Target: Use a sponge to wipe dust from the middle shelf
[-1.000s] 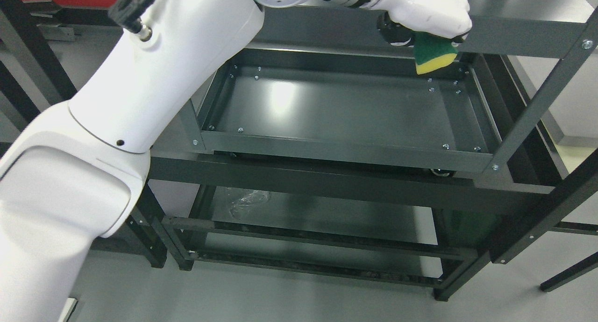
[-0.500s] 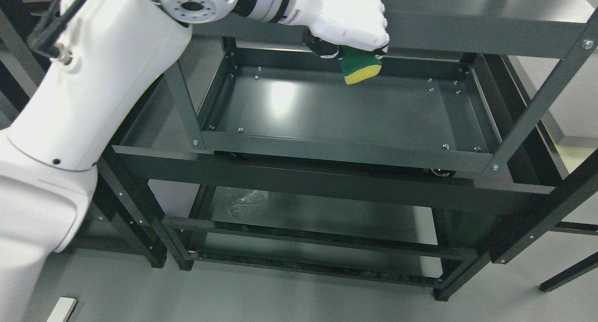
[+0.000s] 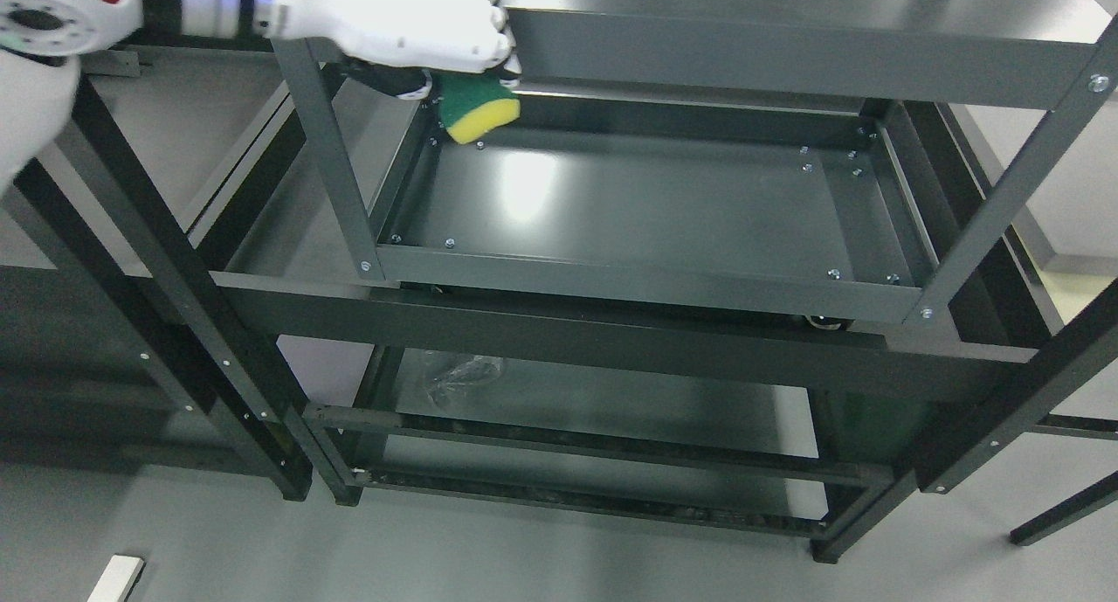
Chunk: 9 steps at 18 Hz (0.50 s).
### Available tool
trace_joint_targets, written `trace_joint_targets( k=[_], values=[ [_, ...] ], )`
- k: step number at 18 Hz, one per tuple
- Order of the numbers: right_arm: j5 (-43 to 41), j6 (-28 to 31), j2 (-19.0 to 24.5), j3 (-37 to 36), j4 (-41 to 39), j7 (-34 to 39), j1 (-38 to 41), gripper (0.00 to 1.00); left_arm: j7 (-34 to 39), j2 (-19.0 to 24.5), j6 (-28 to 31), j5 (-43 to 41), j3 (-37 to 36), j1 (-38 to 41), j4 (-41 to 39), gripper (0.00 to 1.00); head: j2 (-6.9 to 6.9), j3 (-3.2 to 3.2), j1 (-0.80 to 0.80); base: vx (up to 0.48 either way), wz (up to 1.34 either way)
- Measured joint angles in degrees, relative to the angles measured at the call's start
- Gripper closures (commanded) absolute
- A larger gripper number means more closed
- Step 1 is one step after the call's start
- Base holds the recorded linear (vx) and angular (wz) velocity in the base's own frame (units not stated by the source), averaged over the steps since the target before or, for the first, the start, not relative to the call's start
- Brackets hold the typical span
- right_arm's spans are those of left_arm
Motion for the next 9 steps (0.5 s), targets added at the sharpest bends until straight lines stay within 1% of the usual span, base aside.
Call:
trace_joint_targets(
  k=[4, 6, 8, 9],
  values=[
    [0.0, 0.0, 0.0, 0.0, 0.0, -0.1, 0.0, 0.0, 0.6, 11.4, 0.0, 5.1, 1.5, 2.4, -1.9, 0.98, 0.0, 0.0, 0.0, 0.0, 0.0],
    [0.0, 0.0, 0.0, 0.0, 0.0, -0.1, 0.0, 0.0, 1.2, 16.1, 0.0, 6.8, 2.8, 3.9, -2.6, 0.98, 0.0, 0.0, 0.0, 0.0, 0.0],
    [0.0, 0.0, 0.0, 0.0, 0.0, -0.1, 0.0, 0.0, 3.9, 19.2, 0.0, 8.0, 4.0, 4.9, -3.1, 0.98, 0.0, 0.0, 0.0, 0.0, 0.0],
    [0.0, 0.0, 0.0, 0.0, 0.0, 0.0, 0.0, 0.0, 6.4, 20.3, 0.0, 8.6, 4.7, 5.3, -3.3, 0.99, 0.0, 0.0, 0.0, 0.0, 0.0]
  ],
)
